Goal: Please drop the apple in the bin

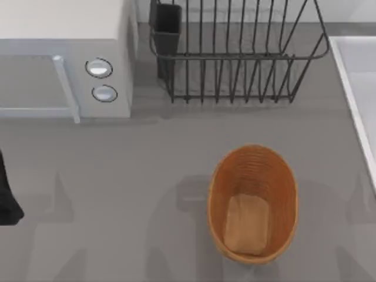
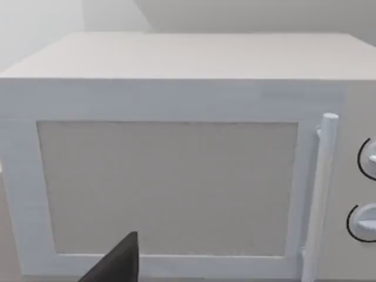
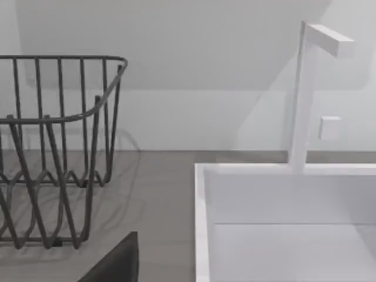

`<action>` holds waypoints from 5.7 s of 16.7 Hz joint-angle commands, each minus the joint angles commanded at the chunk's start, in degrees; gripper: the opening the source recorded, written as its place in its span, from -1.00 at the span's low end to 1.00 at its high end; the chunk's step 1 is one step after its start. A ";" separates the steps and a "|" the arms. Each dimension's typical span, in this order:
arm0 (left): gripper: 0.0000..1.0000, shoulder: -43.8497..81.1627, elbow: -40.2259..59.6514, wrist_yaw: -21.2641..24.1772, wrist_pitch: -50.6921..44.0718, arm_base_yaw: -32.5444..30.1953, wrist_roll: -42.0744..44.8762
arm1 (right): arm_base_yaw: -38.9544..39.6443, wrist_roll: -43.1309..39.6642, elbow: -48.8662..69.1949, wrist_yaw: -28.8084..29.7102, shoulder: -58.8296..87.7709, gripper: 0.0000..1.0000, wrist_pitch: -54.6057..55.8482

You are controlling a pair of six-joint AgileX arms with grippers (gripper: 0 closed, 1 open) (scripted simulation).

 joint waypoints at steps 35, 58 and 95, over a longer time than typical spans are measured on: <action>1.00 104.33 72.55 4.28 -59.82 19.13 94.52 | 0.00 0.00 0.00 0.00 0.00 1.00 0.00; -0.36 110.76 63.55 4.41 -44.50 18.60 93.87 | 0.00 0.00 0.00 0.00 0.00 1.00 0.00; -1.00 104.27 90.41 2.63 -80.71 12.62 87.80 | 0.00 0.00 0.00 0.00 0.00 1.00 0.00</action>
